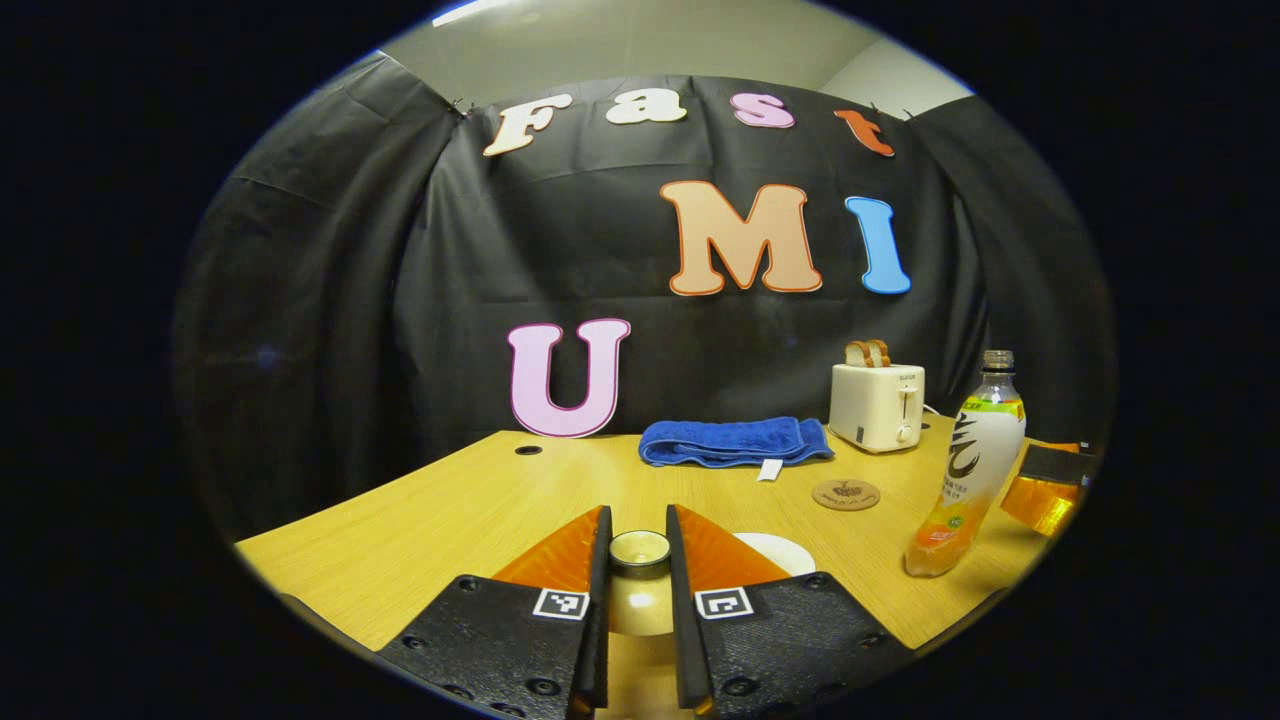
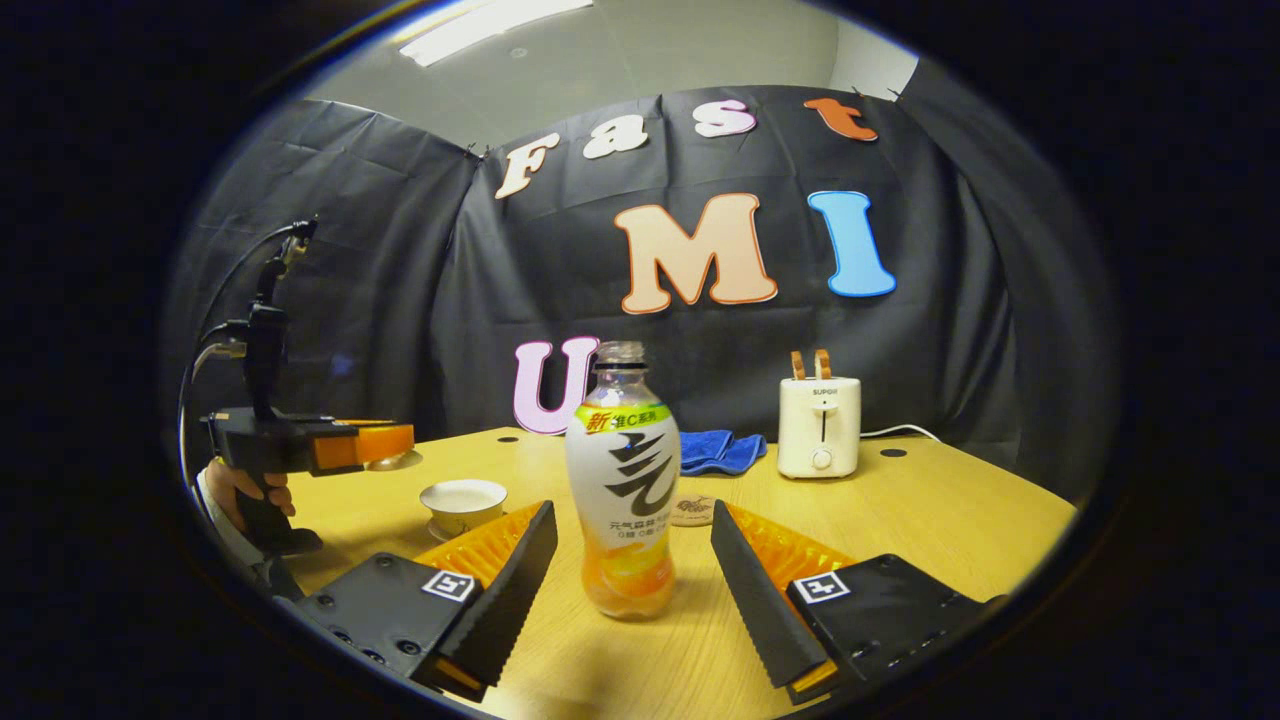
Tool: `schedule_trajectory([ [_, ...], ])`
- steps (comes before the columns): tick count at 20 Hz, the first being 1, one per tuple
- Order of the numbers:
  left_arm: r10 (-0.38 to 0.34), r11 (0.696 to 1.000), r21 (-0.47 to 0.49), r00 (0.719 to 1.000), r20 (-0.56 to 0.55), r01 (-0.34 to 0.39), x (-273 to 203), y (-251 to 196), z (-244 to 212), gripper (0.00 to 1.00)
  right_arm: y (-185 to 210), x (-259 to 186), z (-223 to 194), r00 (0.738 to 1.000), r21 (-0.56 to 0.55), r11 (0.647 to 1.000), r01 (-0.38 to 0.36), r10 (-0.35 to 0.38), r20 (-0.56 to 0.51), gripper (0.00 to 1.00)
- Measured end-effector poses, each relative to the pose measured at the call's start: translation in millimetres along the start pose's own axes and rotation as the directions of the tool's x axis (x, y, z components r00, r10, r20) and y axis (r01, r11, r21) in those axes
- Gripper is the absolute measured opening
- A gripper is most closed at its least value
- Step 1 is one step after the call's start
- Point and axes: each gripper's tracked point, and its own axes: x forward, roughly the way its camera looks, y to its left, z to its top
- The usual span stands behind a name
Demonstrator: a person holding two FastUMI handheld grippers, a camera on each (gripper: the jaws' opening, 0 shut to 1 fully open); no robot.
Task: Open the teacup lid with one hand, grasp the water bottle and pour water into the teacup with the other hand; after pouring, place the water bottle on the coaster and then close the teacup lid.
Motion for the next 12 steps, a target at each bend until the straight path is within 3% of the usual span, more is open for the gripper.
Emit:
schedule_trajectory([
  [8,0.027,0.999,-0.034,1.0,-0.007,-0.027,-0.8,22.8,-9.1,0.24,9.0,33.1,-8.3,0.998,-0.038,0.999,0.016,-0.018,-0.053,0.99],
  [11,0.028,0.999,-0.045,1.0,-0.013,-0.028,-0.6,29.0,-13.0,0.24,6.6,42.4,-16.4,0.995,-0.043,0.999,0.032,-0.036,-0.092,0.95],
  [12,0.028,0.998,-0.055,1.0,-0.01,-0.028,0.6,30.6,-12.7,0.24,5.2,43.7,-18.8,0.993,-0.047,0.998,0.034,-0.039,-0.109,0.9],
])
